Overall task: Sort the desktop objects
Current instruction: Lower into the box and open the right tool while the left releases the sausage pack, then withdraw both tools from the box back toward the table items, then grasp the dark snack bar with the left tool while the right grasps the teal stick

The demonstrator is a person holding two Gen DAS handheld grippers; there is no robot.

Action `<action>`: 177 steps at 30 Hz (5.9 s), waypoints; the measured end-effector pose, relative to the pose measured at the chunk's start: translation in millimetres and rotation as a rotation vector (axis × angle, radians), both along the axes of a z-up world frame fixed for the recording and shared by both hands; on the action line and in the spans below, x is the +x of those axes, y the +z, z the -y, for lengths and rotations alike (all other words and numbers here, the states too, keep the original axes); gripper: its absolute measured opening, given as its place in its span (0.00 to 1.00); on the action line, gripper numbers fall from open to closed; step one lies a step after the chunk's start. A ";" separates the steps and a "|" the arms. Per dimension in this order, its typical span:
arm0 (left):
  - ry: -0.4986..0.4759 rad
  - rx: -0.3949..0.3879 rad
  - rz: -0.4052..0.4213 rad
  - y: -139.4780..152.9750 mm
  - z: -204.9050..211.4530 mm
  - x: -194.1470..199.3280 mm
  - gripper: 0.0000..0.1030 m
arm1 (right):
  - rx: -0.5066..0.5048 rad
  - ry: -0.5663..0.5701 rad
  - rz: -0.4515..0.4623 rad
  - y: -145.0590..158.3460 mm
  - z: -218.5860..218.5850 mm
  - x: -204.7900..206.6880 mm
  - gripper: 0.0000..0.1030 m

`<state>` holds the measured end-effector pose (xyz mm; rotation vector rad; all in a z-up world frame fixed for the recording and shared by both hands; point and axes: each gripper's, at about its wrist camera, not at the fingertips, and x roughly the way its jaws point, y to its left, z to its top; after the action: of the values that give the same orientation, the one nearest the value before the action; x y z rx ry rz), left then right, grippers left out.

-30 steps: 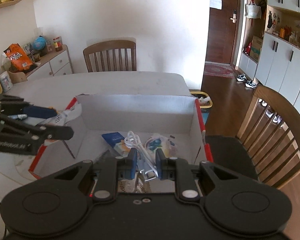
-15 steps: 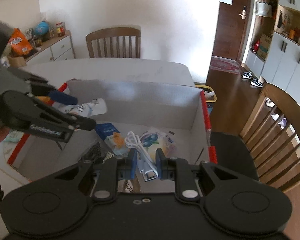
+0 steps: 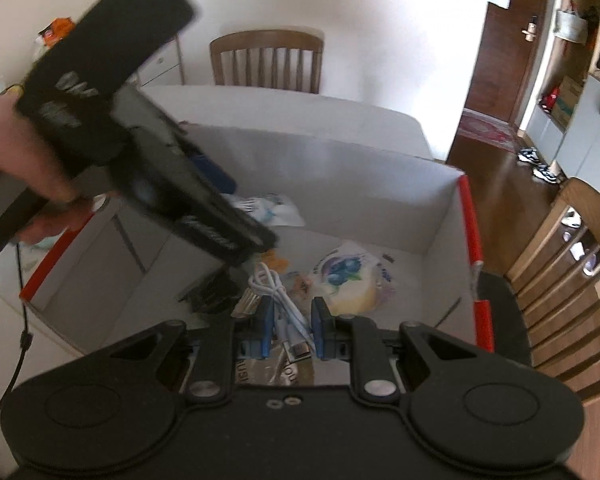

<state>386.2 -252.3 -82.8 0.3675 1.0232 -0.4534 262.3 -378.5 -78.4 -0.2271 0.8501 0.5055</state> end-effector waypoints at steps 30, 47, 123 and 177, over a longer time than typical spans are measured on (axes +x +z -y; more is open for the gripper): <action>0.073 -0.021 -0.115 -22.0 -2.9 26.2 0.61 | 0.011 0.011 -0.076 -13.5 0.4 8.8 0.34; 0.094 -0.129 -0.046 4.4 -6.8 6.3 0.71 | 0.048 -0.015 -0.056 0.9 11.1 -1.2 0.45; 0.329 -0.349 0.290 56.6 -318.5 -168.6 1.00 | 0.078 -0.046 0.091 34.1 -191.7 -106.1 0.77; 0.573 -0.194 0.154 -40.1 -418.2 -120.1 1.00 | 0.066 -0.061 0.100 -89.7 -346.2 -82.5 1.00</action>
<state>266.1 166.0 -122.9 -0.0704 0.8775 -0.0043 179.8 -32.4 -168.1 -0.1643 0.7399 0.4607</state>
